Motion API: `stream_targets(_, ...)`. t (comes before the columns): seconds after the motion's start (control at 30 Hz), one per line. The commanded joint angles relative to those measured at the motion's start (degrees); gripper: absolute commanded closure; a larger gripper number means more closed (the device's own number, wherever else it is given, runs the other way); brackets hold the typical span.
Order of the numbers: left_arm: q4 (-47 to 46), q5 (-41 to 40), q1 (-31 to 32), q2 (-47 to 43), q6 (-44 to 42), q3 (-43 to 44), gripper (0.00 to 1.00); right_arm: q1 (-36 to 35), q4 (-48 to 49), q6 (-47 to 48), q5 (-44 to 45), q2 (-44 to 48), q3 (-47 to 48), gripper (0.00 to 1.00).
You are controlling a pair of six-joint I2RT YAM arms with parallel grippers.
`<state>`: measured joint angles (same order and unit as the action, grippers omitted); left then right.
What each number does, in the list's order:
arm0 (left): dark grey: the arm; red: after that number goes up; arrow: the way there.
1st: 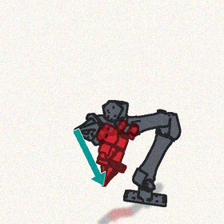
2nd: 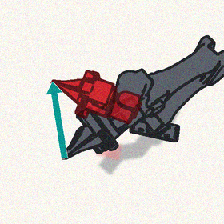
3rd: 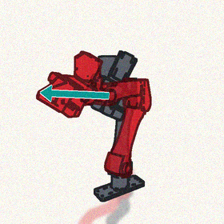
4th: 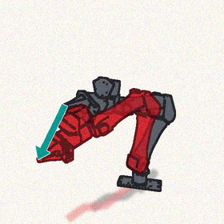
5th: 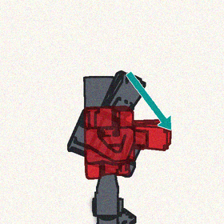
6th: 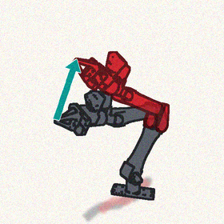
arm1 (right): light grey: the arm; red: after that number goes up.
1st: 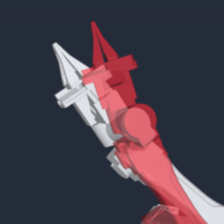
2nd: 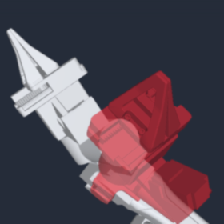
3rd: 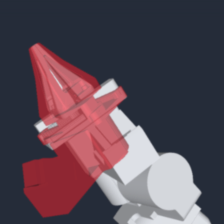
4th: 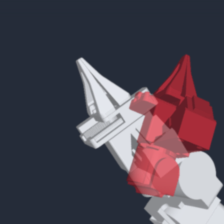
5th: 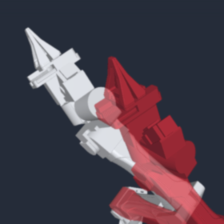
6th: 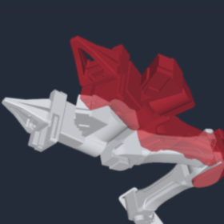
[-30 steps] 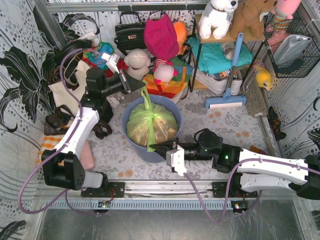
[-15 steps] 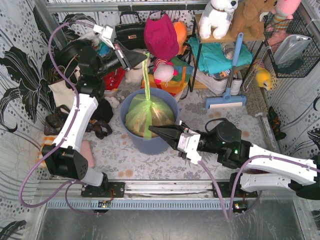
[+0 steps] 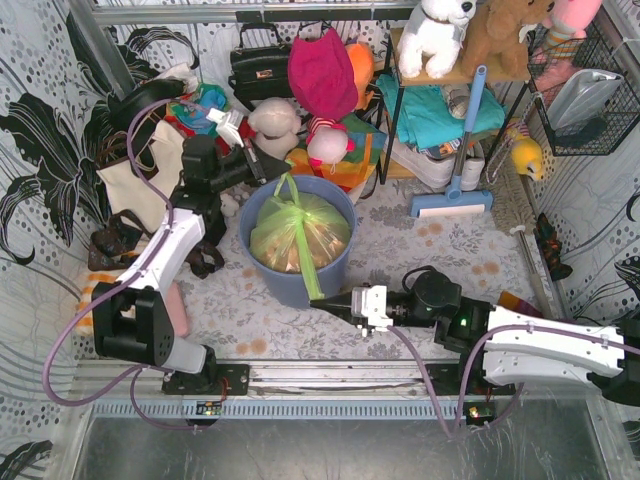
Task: Tie the trash bag
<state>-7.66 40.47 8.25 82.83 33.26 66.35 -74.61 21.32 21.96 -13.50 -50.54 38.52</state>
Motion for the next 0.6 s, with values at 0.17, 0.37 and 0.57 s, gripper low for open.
stream_targets(0.17,-3.77,1.69,0.01,-4.55,-1.04,3.86,1.00,-0.24,1.42,5.64,-1.91,3.47,0.96,0.27)
stream_targets(0.37,-4.78,2.90,0.01,-5.25,0.34,3.09,1.00,-0.27,-1.77,15.08,0.47,0.19,3.04,0.11)
stream_targets(0.57,-5.70,3.56,0.01,-6.07,1.27,2.23,1.00,-0.30,3.57,20.05,4.44,-3.16,2.09,0.21)
